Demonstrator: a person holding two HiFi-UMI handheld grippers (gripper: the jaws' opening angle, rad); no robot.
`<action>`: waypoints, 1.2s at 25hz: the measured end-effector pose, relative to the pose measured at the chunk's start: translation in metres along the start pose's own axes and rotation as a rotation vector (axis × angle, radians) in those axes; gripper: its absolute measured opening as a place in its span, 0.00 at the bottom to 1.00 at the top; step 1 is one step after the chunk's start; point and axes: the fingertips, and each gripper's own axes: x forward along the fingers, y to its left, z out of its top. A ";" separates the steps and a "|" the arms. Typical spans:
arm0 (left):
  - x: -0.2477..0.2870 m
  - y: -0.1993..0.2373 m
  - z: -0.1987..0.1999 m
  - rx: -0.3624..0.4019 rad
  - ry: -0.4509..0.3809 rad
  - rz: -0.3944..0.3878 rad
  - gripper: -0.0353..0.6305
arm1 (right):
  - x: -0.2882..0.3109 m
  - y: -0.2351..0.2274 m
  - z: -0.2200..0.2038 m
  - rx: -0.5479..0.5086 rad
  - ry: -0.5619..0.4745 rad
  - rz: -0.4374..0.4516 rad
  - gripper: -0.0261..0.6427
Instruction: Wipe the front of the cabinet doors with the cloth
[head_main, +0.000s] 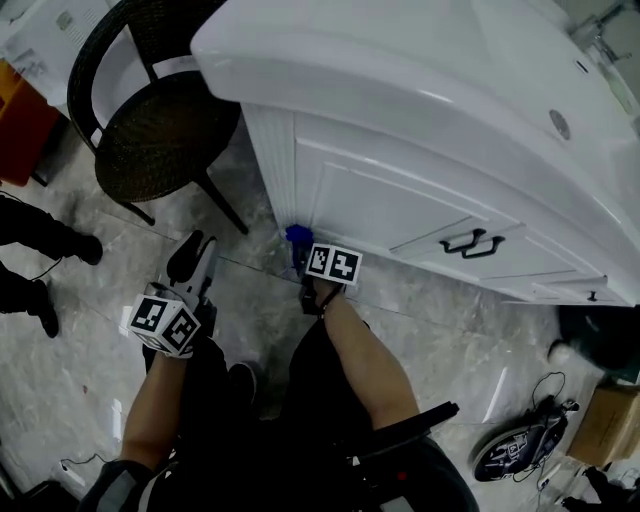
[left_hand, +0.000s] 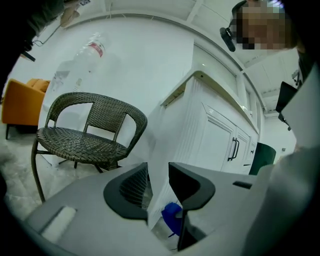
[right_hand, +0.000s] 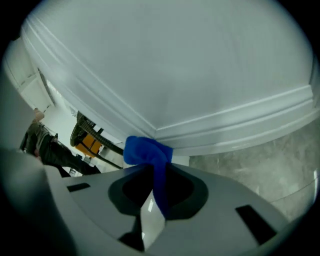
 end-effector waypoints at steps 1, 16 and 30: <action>0.000 0.002 0.001 -0.004 -0.002 0.001 0.25 | -0.003 -0.008 0.003 0.018 -0.015 -0.019 0.12; 0.078 -0.065 -0.037 -0.007 0.060 -0.200 0.25 | -0.158 -0.153 0.028 0.163 -0.247 -0.367 0.12; 0.121 -0.105 -0.058 0.074 0.081 -0.284 0.25 | -0.298 -0.166 0.052 0.150 -0.591 -0.469 0.12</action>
